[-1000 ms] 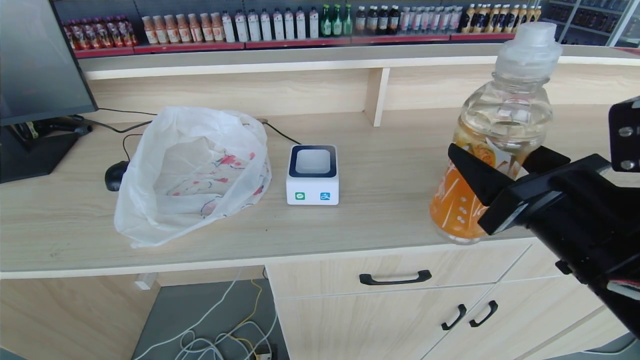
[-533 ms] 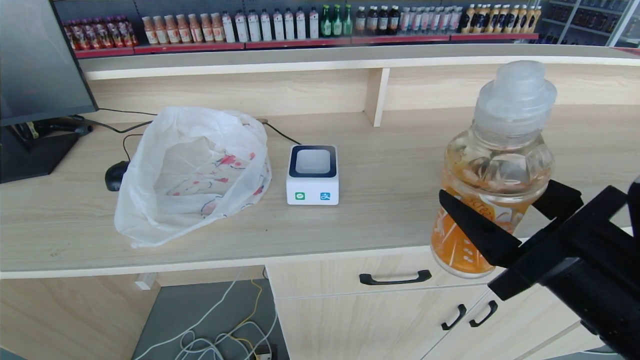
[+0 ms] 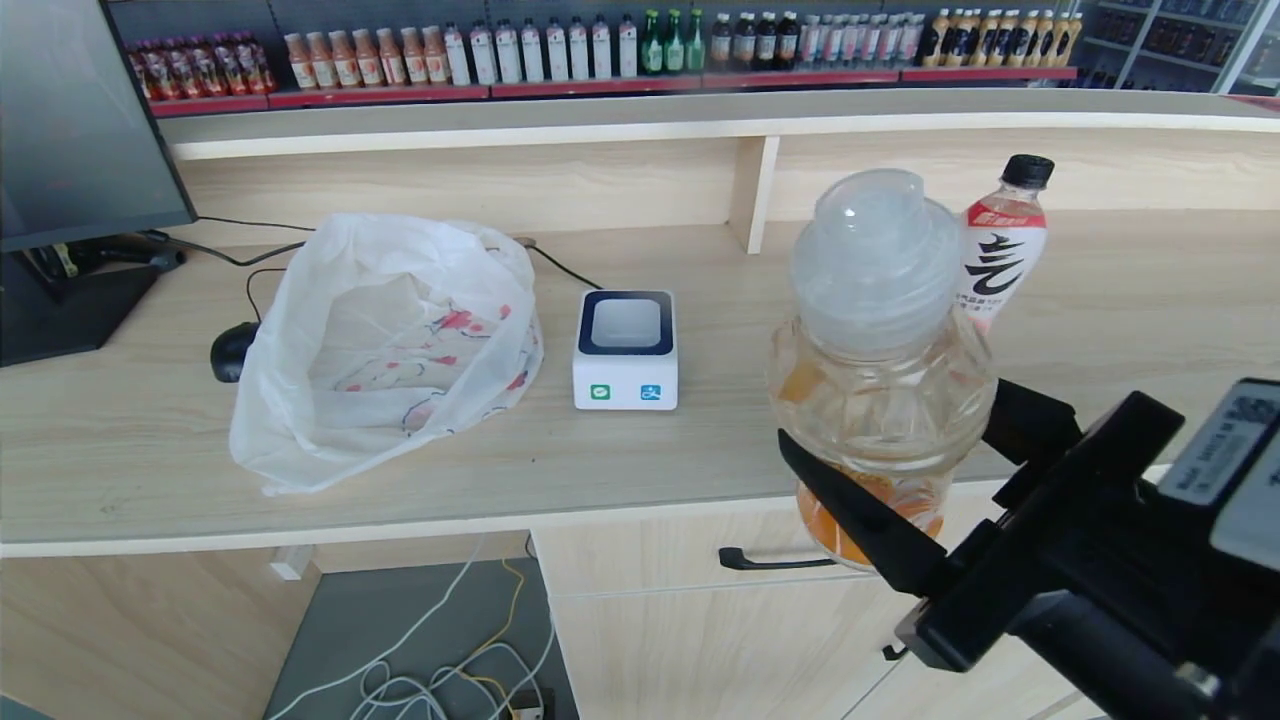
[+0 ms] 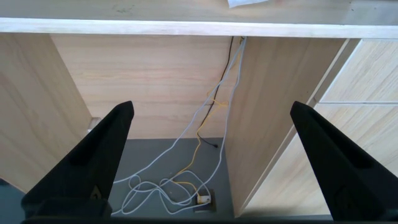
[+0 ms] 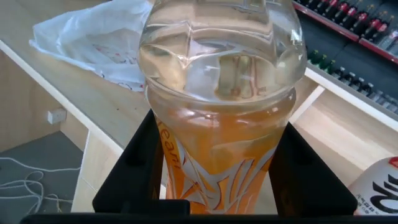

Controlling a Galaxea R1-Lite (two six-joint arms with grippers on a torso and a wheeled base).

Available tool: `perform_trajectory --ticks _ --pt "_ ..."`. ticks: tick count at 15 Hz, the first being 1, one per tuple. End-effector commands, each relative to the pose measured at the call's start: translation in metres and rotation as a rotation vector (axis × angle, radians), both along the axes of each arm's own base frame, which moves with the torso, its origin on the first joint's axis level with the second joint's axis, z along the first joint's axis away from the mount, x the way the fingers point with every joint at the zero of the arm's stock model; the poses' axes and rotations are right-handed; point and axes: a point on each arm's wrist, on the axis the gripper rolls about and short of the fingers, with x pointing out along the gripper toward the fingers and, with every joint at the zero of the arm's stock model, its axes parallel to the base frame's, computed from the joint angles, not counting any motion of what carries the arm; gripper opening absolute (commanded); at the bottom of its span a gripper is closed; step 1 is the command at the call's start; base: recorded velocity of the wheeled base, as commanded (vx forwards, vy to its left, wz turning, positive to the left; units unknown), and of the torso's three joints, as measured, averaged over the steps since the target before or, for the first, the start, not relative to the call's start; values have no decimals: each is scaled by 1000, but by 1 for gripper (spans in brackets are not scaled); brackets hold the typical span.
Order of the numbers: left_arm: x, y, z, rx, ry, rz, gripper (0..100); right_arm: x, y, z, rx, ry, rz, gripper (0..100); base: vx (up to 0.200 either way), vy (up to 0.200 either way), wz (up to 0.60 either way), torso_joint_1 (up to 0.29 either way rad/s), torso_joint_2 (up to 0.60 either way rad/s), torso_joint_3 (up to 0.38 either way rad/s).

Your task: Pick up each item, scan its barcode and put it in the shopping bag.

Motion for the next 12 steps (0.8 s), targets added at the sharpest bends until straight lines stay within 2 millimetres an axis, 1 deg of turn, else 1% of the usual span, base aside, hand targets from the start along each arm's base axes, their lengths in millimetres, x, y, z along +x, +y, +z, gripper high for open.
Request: perform_trajectory --ticks 1,4,5,7,10,12 --pt "0 0 0 0 0 0 100 2 19 -6 -52 -6 20 0 0 0 0 0 0 0" --pt "0 0 0 0 0 0 100 -7 23 -9 -136 -66 37 0 0 0 0 0 0 0" --pt "0 0 0 0 -1 0 100 -10 28 -12 -168 -77 52 0 0 0 0 0 0 0" --pt "0 0 0 0 -1 0 100 -19 29 -24 -268 -115 70 0 0 0 0 0 0 0" --pt "0 0 0 0 0 0 100 -31 32 -24 -343 -225 82 0 0 0 0 0 0 0" --pt "0 0 0 0 -1 0 100 -33 31 -23 -357 -260 78 0 0 0 0 0 0 0"
